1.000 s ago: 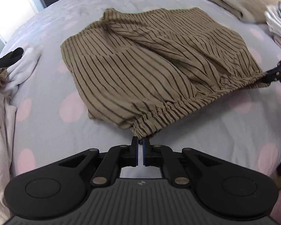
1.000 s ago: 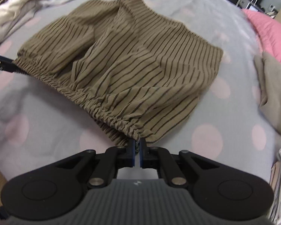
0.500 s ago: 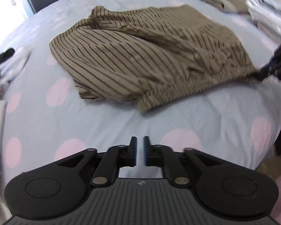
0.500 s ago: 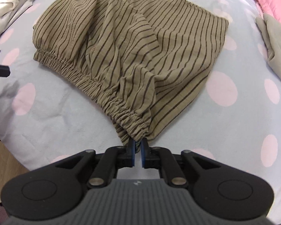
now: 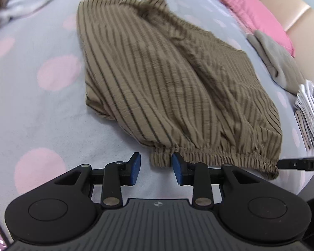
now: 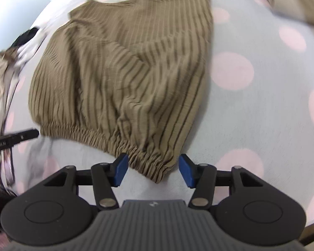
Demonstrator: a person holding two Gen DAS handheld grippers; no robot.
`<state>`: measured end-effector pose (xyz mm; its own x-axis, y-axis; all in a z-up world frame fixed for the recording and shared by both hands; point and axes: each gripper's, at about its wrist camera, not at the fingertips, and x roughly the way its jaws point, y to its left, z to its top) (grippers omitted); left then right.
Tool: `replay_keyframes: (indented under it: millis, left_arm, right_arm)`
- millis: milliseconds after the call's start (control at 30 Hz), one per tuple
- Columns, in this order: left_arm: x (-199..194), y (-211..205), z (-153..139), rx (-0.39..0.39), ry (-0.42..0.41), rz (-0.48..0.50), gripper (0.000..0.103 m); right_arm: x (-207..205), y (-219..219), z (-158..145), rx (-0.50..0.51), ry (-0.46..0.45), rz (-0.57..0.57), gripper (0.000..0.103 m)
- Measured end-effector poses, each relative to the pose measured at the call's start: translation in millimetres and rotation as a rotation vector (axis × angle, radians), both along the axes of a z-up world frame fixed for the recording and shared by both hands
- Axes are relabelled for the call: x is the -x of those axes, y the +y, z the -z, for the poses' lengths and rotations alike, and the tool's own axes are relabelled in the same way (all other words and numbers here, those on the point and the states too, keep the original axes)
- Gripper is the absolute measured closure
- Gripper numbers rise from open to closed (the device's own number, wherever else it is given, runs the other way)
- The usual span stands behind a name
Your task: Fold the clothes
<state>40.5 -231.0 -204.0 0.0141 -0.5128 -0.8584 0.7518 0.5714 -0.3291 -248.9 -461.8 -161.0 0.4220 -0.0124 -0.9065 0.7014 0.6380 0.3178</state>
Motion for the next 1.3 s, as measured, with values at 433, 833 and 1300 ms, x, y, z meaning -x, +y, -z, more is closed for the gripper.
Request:
replay_keyframes:
  millis: [433, 833, 1300]
  left_arm:
    - [-11, -25, 27, 0.003, 0.049, -0.059, 0.071]
    - [15, 4, -5, -0.081, 0.051, -0.114, 0.095]
    - [48, 71, -6, -0.224, 0.204, -0.057, 0.096]
  right_arm:
    - [-5, -19, 40, -0.196, -0.002, 0.132, 0.054]
    - [-4, -17, 30, -0.200, -0.024, 0.115, 0.091]
    - [7, 35, 5, -0.241, 0.124, -0.052, 0.094]
